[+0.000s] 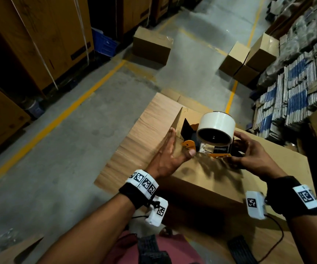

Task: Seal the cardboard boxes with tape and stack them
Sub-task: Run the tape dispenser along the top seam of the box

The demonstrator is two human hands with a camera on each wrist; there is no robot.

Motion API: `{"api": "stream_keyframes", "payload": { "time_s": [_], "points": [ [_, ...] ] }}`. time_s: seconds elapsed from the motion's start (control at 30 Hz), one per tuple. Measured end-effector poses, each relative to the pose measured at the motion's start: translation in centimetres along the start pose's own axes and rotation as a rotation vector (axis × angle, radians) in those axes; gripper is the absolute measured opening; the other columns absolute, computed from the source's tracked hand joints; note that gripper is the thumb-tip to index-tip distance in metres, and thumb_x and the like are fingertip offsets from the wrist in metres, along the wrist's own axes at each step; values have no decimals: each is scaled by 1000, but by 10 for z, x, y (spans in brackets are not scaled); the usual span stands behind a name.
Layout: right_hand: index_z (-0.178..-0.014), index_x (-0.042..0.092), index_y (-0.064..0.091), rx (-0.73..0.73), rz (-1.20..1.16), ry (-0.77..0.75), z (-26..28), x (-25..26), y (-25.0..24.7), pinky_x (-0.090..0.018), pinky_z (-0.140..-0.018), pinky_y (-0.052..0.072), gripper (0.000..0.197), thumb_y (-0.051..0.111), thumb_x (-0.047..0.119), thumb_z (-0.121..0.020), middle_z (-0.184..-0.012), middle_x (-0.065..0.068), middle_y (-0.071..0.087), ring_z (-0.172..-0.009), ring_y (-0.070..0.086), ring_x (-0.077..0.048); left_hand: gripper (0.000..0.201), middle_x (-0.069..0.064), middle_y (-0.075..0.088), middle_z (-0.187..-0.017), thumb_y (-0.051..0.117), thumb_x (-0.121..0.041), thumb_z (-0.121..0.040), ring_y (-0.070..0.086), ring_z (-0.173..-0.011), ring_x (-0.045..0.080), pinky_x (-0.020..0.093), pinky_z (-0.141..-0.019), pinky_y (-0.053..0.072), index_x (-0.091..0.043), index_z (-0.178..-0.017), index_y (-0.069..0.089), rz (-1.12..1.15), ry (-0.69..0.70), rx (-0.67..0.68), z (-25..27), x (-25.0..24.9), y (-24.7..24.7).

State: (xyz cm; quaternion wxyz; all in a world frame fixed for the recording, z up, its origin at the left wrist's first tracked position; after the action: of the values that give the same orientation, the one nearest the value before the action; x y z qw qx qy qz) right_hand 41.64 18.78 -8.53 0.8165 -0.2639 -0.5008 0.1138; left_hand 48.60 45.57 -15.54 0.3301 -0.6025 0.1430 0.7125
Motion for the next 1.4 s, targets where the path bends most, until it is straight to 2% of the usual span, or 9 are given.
{"api": "stream_keyframes", "payload": {
  "time_s": [0.27, 0.43, 0.53, 0.67, 0.8, 0.9, 1.07, 1.2, 1.4],
  "points": [
    [-161, 48, 15, 57, 229, -182, 12, 19, -4, -44, -117, 39, 123, 90, 4, -74, -159, 10, 41, -146, 37, -2, 132, -7, -29, -169, 60, -82, -81, -23, -155, 5, 50, -130, -2, -19, -163, -21, -427, 120, 34, 1, -8, -2],
    [-151, 36, 47, 17, 150, -383, 40, 61, -20, -41, -118, 38, 90, 91, 28, -73, -155, 18, 47, -144, 41, 1, 110, -6, 21, -172, 73, -63, -79, 10, -159, 6, 54, -130, 15, -21, -166, 22, -231, 472, -200, 0, -56, -28],
    [-143, 28, 59, -71, 72, -428, 44, 78, -18, -44, -115, 45, 81, 89, 41, -68, -145, 12, 60, -137, 51, -2, 102, -3, 57, -152, 89, -41, -75, 42, -149, 12, 57, -123, 30, -17, -160, 38, -179, 600, -91, -24, -89, -39],
    [-147, 16, 54, -122, 63, -475, 44, 87, -18, -44, -109, 51, 95, 88, 46, -64, -131, 10, 69, -127, 61, -2, 102, -7, 71, -131, 97, -21, -70, 54, -136, 1, 24, -123, 31, -14, -157, 43, -183, 577, 89, -55, -107, -56],
    [-152, 17, 47, -134, 59, -508, 38, 82, -18, -46, -108, 51, 101, 92, 39, -65, -126, 7, 72, -125, 63, -7, 109, -12, 73, -122, 99, -20, -65, 52, -133, -7, 2, -110, 24, -19, -158, 42, -214, 519, 152, -69, -112, -61],
    [-154, 19, 44, -125, 48, -513, 30, 77, -18, -45, -113, 46, 101, 96, 22, -67, -120, 7, 74, -125, 63, -7, 109, -7, 73, -119, 98, -15, -66, 59, -126, 2, 11, -111, 33, -19, -159, 40, -213, 511, 185, -75, -112, -58],
    [-148, 20, 47, -56, 105, -521, 27, 83, -21, -9, -108, 37, 96, 94, 29, -64, -113, 5, 75, -121, 63, 0, 100, -9, 74, -119, 95, -14, -64, 61, -116, 6, 26, -104, 44, -22, -152, 49, -219, 445, 268, -75, -118, -59],
    [-148, 25, 47, -112, 101, -540, 23, 82, -22, -31, -111, 45, 98, 95, 37, -64, -117, 8, 74, -121, 63, -3, 90, -6, 73, -125, 95, -9, -71, 62, -127, 2, 27, -113, 45, -17, -150, 52, -188, 396, 226, -68, -123, -63],
    [-161, 41, 20, -63, 160, -295, 21, 29, -20, -39, -115, 37, 135, 94, 56, -49, -147, 5, 56, -139, 47, -7, 124, -8, 40, -164, 94, -43, -72, 31, -150, -6, 30, -127, 22, -19, -167, 17, -169, 321, 17, -29, -70, -54]
  ]
}}
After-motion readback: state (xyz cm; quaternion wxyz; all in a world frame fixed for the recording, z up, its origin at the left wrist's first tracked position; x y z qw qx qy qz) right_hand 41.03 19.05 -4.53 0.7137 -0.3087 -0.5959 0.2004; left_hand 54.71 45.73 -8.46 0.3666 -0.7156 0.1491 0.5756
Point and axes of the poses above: each hand's wrist, its own z-axis away from the middle knuckle, its own y-axis out of the palm, x = y × z, the point moved 3 cm from there along -z, towards the middle knuckle
